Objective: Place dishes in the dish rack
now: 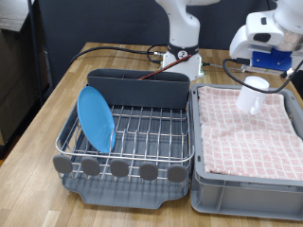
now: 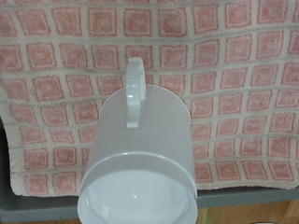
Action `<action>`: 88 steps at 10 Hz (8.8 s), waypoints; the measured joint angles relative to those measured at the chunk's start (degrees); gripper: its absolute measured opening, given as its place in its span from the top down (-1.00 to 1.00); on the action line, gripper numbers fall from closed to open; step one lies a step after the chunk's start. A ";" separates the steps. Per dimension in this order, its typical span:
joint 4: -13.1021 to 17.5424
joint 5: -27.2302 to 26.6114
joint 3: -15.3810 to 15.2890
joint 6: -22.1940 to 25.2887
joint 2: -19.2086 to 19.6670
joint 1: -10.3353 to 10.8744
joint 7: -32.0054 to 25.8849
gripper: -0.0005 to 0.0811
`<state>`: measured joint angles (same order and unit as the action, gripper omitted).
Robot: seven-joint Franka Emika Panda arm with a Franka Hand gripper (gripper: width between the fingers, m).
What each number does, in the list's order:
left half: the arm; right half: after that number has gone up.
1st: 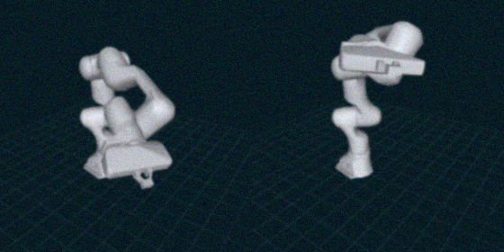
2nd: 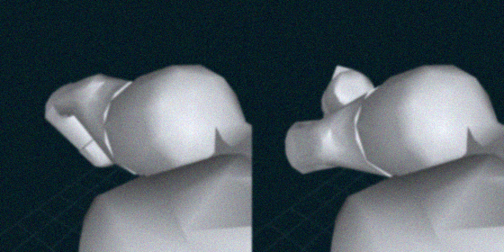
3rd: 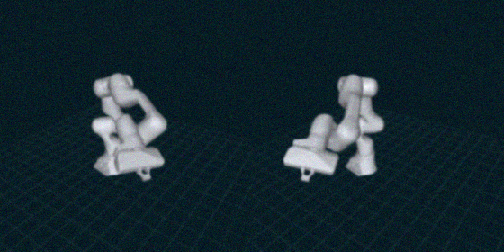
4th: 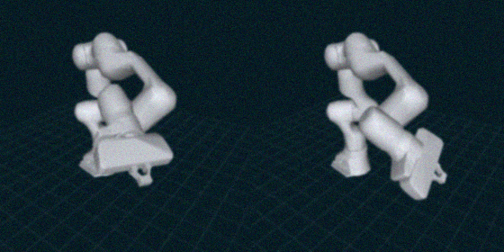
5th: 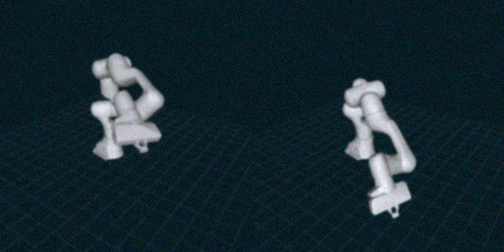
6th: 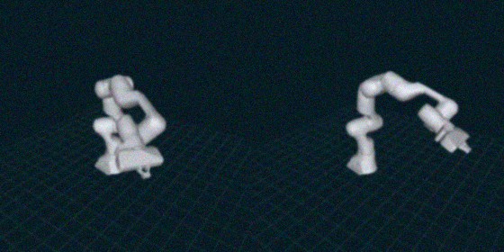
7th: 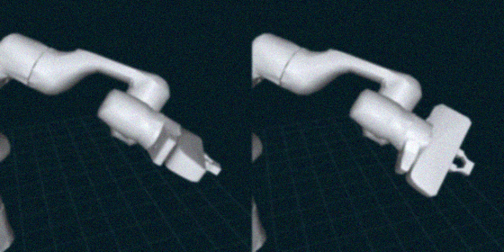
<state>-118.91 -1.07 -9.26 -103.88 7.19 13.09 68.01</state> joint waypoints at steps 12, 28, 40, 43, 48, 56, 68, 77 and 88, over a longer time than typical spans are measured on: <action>0.71 -1.89 -0.12 -1.44 7.59 0.06 0.66 -0.98; -5.51 -2.09 -1.17 -11.99 10.32 0.30 2.44 -0.34; -4.78 -2.45 -1.15 -9.96 8.19 -0.02 2.44 0.81; -4.63 -2.41 -0.47 -9.62 5.34 -0.25 2.45 0.81; -4.68 0.05 1.65 -14.17 -0.41 -0.39 3.14 0.81; 3.29 2.10 5.44 -17.66 3.46 -1.92 1.67 0.81; 21.12 9.82 10.94 -18.40 14.10 -2.24 0.25 0.81; 31.81 9.83 13.14 -15.62 21.57 -4.26 -11.30 0.81; 34.92 6.88 13.04 -17.37 28.28 -8.59 -17.85 0.81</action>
<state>-84.00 5.82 3.78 -121.25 35.47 4.50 50.16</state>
